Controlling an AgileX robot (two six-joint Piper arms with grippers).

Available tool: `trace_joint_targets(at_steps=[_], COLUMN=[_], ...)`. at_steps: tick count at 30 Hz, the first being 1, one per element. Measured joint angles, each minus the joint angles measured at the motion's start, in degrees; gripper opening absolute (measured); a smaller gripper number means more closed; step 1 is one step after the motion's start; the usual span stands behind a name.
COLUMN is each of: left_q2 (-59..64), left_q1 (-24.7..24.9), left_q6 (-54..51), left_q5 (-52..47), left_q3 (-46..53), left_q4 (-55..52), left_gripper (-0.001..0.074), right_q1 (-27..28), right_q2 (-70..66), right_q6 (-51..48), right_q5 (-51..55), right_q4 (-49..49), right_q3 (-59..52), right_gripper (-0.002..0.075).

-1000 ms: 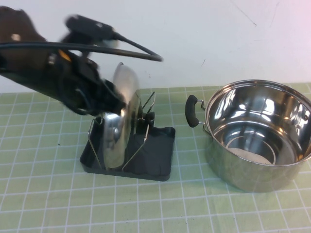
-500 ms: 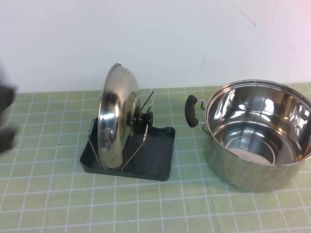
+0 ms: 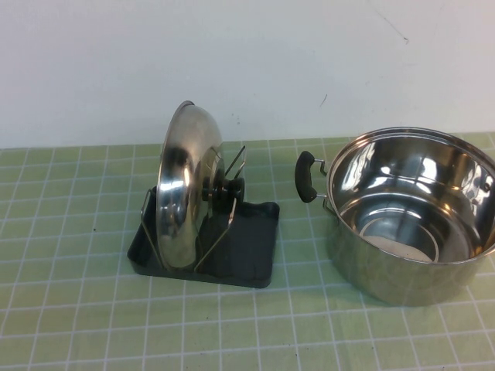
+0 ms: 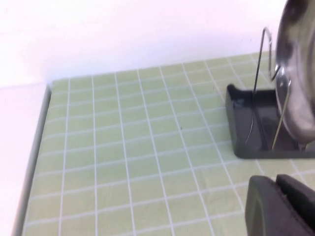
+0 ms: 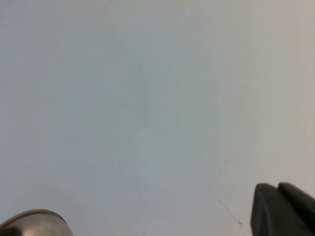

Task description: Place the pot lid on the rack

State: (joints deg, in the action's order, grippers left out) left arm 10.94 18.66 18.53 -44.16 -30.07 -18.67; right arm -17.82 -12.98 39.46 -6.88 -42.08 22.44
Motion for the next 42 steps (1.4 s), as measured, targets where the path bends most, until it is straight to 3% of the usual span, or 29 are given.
trace_joint_targets(at_steps=[8,33,36,40,42], left_q2=[-5.1,-5.1,-5.1,-5.1,-5.1], left_q1=[0.0,0.0,0.0,0.0,0.0], left_q6=[0.1,0.1,0.1,0.1,0.1], left_q5=[0.6,1.8,1.8,1.8,1.8], left_q3=[7.1,7.2,7.2,7.2,7.2], left_q4=[-0.1,-0.3,-0.3,-0.3,-0.3], left_gripper=[0.0001,-0.0001,-0.0001,-0.0002,-0.0002], right_q1=[0.0,0.0,0.0,0.7,2.2], right_q2=[0.0,0.0,0.0,0.0,0.1], right_q6=[0.0,-0.8,-11.7,-43.4,-52.0], right_q5=[0.0,3.1,8.8,14.2,13.3], right_q4=[0.0,-0.6,10.4,35.3,42.1], right_q3=[0.0,-0.9,-4.2,-9.3,-11.5], right_gripper=[-0.0001,-0.0001,-0.0001,-0.0001,-0.0001])
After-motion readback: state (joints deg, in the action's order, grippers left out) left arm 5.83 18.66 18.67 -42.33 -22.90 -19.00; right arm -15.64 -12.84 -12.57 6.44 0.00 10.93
